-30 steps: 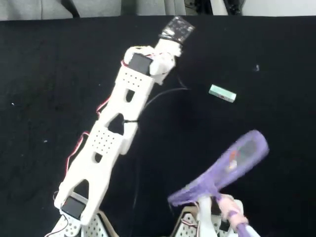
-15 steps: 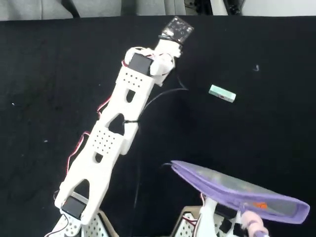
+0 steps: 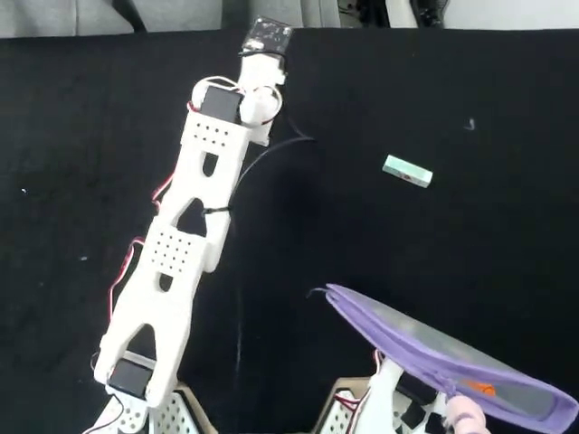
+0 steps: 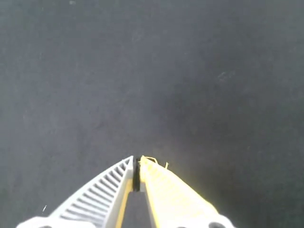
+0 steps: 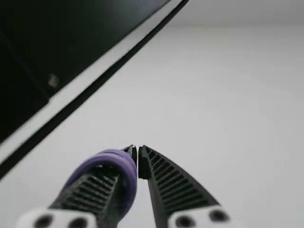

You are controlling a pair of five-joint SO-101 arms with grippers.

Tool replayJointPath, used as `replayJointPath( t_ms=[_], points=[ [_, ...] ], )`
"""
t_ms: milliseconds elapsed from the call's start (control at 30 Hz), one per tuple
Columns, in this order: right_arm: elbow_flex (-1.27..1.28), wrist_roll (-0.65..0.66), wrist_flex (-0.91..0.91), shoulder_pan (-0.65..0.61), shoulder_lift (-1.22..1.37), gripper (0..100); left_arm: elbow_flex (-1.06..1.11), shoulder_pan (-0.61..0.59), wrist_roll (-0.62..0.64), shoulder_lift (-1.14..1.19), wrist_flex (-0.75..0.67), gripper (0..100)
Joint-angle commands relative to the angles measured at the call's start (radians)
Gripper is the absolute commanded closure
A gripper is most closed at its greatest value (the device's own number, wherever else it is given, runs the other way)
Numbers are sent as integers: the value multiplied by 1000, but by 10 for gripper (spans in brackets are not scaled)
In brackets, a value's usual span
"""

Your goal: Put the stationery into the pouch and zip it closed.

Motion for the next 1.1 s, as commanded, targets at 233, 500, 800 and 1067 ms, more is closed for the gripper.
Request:
replayJointPath(
  t_ms=[233,500,800,1067],
  points=[
    [-12,-75,34,20,58,987,-21,-176,12,37,68,971],
    [-1,-118,35,89,68,987,-24,-383,98,-2,71,971],
    [116,-115,15,186,139,987,-22,-450,100,-74,137,971],
    [113,-115,15,250,170,988,-22,-450,101,-69,140,971]
  ],
)
